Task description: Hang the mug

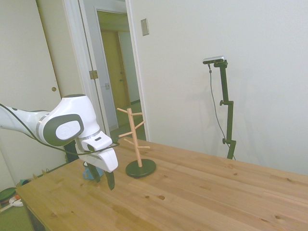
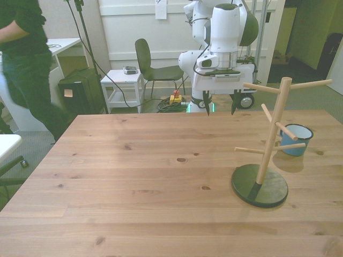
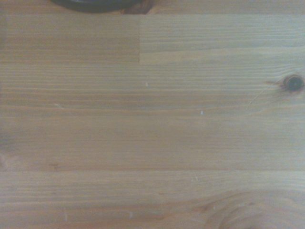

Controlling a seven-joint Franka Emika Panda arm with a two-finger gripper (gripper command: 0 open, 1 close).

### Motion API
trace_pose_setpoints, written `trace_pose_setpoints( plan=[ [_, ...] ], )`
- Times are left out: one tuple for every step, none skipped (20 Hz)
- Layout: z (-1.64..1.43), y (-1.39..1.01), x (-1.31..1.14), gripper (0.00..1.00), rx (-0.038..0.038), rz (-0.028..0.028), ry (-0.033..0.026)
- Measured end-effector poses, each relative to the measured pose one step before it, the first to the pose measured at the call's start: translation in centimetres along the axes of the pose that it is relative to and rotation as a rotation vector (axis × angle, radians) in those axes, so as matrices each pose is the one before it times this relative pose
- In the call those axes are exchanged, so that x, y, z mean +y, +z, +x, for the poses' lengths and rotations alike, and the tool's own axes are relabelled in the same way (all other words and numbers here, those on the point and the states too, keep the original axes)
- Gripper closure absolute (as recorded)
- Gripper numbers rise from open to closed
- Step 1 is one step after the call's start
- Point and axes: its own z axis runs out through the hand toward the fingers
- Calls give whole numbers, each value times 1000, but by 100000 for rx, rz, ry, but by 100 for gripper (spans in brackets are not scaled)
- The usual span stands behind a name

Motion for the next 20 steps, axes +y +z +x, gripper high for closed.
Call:
trace_pose_setpoints(
  plan=[
    [19,45,-12,0,-79,-65,11],
    [-15,59,-12,0,-84,-115,-11],
    [-450,-45,-391,0,295,-105,-955],
    [-1138,-265,-1041,0,838,8,-1653],
    [-1384,-421,-1247,0,1028,204,-1520],
    [-1654,-547,-1395,0,1341,332,-1730],
    [-1635,-611,-1328,0,1389,374,-1390],
    [-1189,-500,-923,0,969,250,-861],
    [-818,-407,-563,0,645,91,-628],
    [-556,-346,-421,0,628,171,-816],
    [-362,-343,-309,0,808,218,-877],
    [-219,-334,-292,0,666,190,-951],
    [-264,-367,-392,0,600,207,-1002],
    [-360,-402,-521,0,370,226,-897],
    [-500,-398,-642,0,511,209,-614],
    [-632,-378,-781,0,584,385,-753],
    [-659,-276,-841,0,509,88,-720],
    [-563,-211,-813,0,658,-67,-584],
    [-425,-55,-720,0,352,-218,-550],
    [-239,-57,-704,0,637,-260,-496]
  ],
)
